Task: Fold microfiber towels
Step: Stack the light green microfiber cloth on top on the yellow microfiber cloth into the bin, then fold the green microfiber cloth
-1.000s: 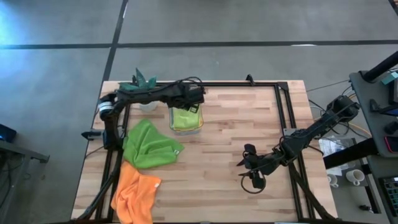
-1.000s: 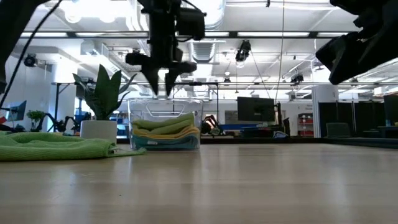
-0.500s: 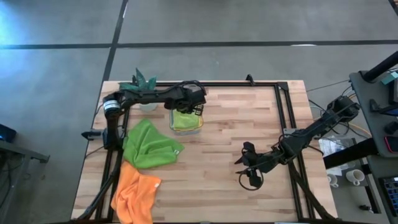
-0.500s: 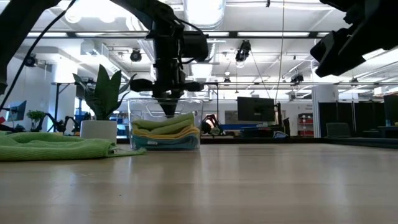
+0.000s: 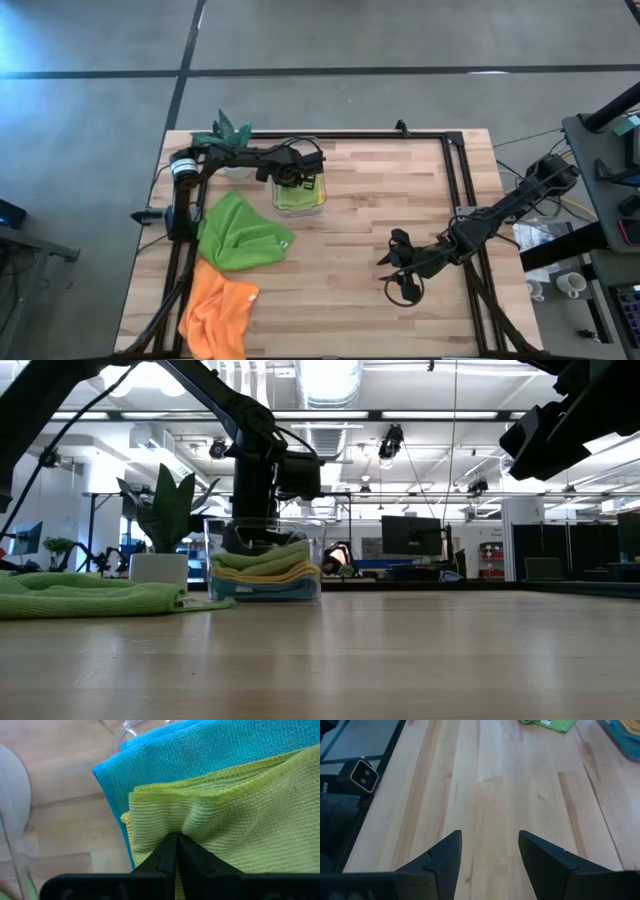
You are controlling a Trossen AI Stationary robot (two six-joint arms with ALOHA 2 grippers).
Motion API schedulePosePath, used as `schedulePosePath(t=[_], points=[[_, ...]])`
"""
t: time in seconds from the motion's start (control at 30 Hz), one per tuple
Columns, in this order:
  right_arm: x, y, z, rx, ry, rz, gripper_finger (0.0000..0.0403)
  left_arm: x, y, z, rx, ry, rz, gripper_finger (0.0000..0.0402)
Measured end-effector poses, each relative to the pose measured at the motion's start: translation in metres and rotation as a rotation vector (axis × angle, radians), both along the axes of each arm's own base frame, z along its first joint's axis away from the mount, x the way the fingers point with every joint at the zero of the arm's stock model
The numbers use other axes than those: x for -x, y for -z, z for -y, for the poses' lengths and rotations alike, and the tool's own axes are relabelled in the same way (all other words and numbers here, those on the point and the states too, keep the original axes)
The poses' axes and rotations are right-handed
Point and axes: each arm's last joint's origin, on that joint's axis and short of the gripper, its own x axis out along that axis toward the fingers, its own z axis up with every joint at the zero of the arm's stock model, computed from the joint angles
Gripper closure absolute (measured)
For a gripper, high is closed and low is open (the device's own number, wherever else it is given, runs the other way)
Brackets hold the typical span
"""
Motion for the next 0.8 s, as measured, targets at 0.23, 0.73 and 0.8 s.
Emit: schedulePosePath(t=[0.23,0.73,0.8], points=[[0.000,0.000,0.000,0.004,-0.003,-0.001,0.0209,0.008,-0.043,0.006,-0.022,0.022,-0.031,0.0387],[-0.002,-0.002,0.001,0.129,-0.080,0.049,0.0209,0.044,-0.157,0.184,-0.299,0.922,0.291,0.0311],[-0.003,-0.002,0.002,0.131,-0.080,0.053,0.0209,0.057,-0.148,0.218,-0.280,1.048,0.299,0.0311]])
